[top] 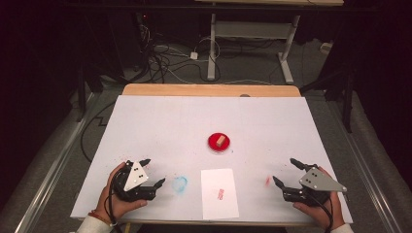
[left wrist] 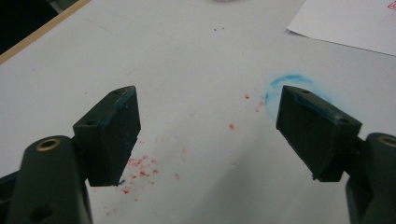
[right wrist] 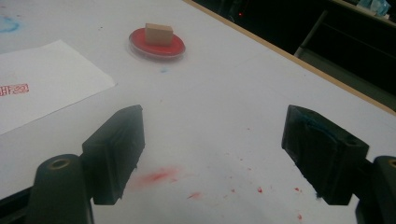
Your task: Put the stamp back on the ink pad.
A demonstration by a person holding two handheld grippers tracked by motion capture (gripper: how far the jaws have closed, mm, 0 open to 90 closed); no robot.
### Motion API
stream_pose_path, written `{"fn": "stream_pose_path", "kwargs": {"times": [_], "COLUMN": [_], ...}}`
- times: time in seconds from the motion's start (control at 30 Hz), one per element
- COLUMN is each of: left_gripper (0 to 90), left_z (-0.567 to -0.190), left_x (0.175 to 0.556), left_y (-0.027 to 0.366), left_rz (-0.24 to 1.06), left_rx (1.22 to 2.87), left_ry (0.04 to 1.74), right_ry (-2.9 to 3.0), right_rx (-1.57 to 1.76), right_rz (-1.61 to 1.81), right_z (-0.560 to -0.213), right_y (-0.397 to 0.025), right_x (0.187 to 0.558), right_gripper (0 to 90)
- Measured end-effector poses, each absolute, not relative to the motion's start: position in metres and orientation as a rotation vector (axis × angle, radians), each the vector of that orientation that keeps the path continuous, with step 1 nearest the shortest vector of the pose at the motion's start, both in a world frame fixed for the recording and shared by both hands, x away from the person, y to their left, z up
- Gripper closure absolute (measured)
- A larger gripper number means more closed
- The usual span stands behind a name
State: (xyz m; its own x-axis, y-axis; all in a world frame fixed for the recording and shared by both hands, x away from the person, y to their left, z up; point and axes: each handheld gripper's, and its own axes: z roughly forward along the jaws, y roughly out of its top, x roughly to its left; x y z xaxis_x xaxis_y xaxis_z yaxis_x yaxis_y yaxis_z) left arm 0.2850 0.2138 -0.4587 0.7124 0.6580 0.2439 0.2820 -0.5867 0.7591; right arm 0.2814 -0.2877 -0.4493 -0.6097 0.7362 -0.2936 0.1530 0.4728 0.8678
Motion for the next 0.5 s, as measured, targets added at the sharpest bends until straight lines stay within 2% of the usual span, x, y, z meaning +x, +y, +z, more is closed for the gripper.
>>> {"fn": "stream_pose_path", "kwargs": {"times": [0.5], "left_gripper": [21.1], "left_z": [-0.4586], "left_x": [0.2878], "left_y": [0.2128], "left_rz": [0.665], "left_rx": [2.185], "left_ry": [0.717], "right_ry": [2.038], "right_rx": [0.750], "right_rz": [1.122], "right_z": [-0.4484], "right_y": [-0.2912], "right_x": [0.2810], "right_gripper": [21.2]}}
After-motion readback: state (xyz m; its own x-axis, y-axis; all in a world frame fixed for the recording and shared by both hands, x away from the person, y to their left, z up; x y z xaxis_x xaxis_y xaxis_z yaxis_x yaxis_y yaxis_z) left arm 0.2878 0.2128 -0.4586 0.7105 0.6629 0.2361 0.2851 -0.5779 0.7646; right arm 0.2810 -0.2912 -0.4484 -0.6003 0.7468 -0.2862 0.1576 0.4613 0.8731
